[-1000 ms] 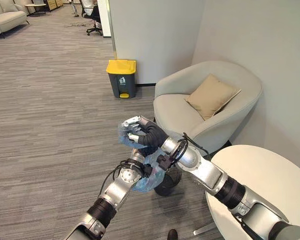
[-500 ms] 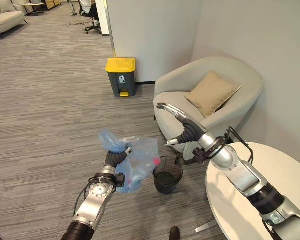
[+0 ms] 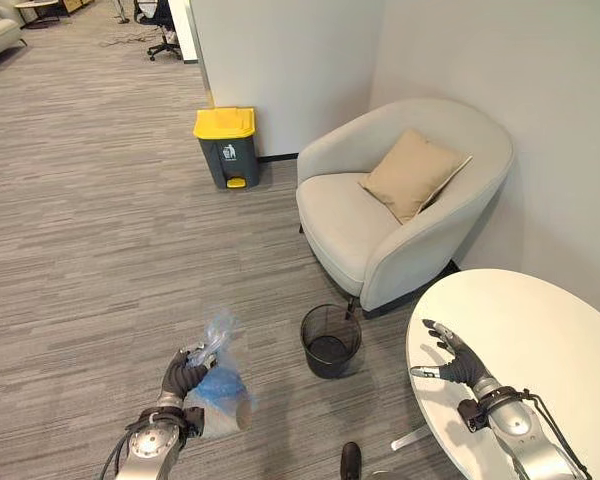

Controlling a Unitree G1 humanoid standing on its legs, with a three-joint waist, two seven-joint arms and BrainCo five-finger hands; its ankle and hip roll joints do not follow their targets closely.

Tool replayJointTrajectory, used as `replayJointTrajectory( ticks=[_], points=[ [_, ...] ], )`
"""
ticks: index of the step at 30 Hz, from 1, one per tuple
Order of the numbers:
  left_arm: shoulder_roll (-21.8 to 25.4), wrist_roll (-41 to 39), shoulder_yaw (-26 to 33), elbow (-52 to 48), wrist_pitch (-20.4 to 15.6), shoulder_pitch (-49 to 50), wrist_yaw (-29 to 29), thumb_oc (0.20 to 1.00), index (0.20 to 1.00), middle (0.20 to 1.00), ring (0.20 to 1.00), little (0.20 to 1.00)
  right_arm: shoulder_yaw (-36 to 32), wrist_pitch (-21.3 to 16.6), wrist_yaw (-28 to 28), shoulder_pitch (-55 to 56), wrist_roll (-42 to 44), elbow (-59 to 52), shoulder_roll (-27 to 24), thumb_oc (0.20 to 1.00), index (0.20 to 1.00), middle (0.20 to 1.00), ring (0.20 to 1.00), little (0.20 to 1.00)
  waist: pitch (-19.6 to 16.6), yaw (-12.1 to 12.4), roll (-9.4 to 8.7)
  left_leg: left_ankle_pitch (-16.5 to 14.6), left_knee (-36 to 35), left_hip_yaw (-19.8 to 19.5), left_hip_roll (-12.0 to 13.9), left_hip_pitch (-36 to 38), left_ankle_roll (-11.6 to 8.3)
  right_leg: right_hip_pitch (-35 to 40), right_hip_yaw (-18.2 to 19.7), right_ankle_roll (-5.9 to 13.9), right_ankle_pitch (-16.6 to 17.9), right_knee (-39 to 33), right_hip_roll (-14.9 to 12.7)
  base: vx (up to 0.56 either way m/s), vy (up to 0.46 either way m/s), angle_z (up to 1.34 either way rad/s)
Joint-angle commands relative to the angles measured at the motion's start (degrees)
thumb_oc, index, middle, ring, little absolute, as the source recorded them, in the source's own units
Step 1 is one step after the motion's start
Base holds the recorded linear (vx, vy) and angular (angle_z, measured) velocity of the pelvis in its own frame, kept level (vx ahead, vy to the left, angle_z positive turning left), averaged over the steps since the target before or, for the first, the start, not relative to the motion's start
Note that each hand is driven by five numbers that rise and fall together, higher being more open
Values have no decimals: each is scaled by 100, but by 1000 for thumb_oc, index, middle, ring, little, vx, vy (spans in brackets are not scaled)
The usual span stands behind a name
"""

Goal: Gather garbage on tea table into small bin, then transfer packed bag to large trash can.

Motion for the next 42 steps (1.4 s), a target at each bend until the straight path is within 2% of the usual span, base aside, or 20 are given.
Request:
replayJointTrajectory(
  ticks=[1,13,16,18,19,20,23,28,32,33,34,35,36,39,42],
  points=[
    [293,-279,130,97,-254,-245,-12,200,200,200,200,200,3,-124,-64,-384,255,-104,4,1000,1000,1000,1000,1000,-151,-33,-132,-326,-5,-424,-256,-156,50,544,42,504,-1115,96,-171,0,0,0],
    [212,-309,276,421,-232,33,-22,200,200,200,200,200,-152,-99,-157,-265,633,412,184,1000,1000,1000,1000,1000,11,61,-151,-302,86,-555,-235,-254,19,514,-6,461,-1196,129,-145,-16,-25,5],
    [286,-436,167,386,-274,-213,12,200,200,200,200,200,-138,-120,-262,-410,621,465,116,1000,1000,1000,1000,1000,362,152,-239,-346,749,-593,-233,-863,-44,296,-225,422,-1216,302,-268,-184,-37,30],
    [304,-464,97,369,-291,-364,28,200,200,200,200,200,-165,-119,-335,-462,594,523,104,1000,1000,1000,1000,1000,445,176,-277,-339,999,-409,-159,-1179,-90,176,-527,410,-1230,389,-395,-161,4,57],
    [308,-471,20,374,-301,-473,7,200,200,200,200,200,-150,-125,-370,-491,569,555,102,1000,1000,1000,1000,1000,472,161,-270,-394,1185,-11,-33,-1273,-79,156,-847,413,-1269,467,-485,-72,28,74],
    [309,-471,20,376,-302,-476,7,200,200,200,200,200,-150,-127,-370,-495,569,558,102,1000,1000,1000,1000,1000,473,159,-268,-402,1200,-14,-29,-1282,-80,154,-849,412,-1271,469,-484,-39,34,98],
    [336,-444,-71,409,-282,-571,-34,200,200,200,200,200,-142,-96,-396,-497,565,607,107,1000,1000,1000,1000,1000,467,104,-270,-616,1427,400,155,-1286,-68,211,-1086,445,-1375,528,-562,85,54,81],
    [355,-305,-157,465,-231,-574,-100,200,200,200,200,200,-79,-71,-416,-566,497,688,166,1000,1000,1000,1000,1000,446,89,-280,-704,1304,475,93,-1179,13,294,-1178,523,-1389,623,-655,69,135,29],
    [467,-252,-146,347,-257,-590,-60,200,200,200,200,200,71,-53,-447,-781,517,732,303,1000,1000,1000,1000,1000,556,219,-308,-861,1250,239,-154,-1199,220,55,-967,648,-1415,1081,-888,53,264,-3],
    [573,-222,-119,321,-270,-675,-20,200,200,200,200,200,84,-62,-455,-832,557,737,414,1000,1000,1000,1000,1000,654,263,-313,-826,1208,195,-321,-1211,392,-256,-800,684,-1337,1683,-1081,39,294,-7],
    [608,-238,-118,300,-278,-701,-4,200,200,200,200,200,61,-65,-467,-836,580,718,426,1000,1000,1000,1000,1000,701,248,-307,-835,1219,131,-356,-1208,429,-413,-642,694,-1293,1906,-1067,100,292,-10],
    [644,-230,-157,219,-271,-679,-36,200,200,200,200,200,30,-55,-469,-768,576,700,443,1000,1000,1000,1000,1000,768,140,-285,-849,1158,-77,-471,-1147,486,-723,-78,645,-1328,2111,-744,120,132,16],
    [659,-239,-124,202,-267,-686,-39,200,200,200,200,200,24,-60,-477,-779,600,700,444,1000,1000,1000,1000,1000,790,119,-255,-861,1144,-122,-511,-1140,510,-833,68,672,-1294,2116,-669,144,110,39],
    [669,-198,-185,252,-270,-741,-56,200,200,200,200,200,20,-103,-520,-847,657,707,401,1000,1000,1000,1000,1000,881,30,-155,-924,941,-326,-609,-971,552,-1326,119,636,-1114,2056,-537,198,57,51],
    [631,-189,-196,333,-238,-758,-69,200,200,200,200,200,21,-71,-511,-843,669,692,372,1000,1000,1000,1000,1000,890,-56,-143,-1080,928,-471,-713,-779,576,-1542,203,665,-879,1768,-491,257,-11,36]
  ],
)
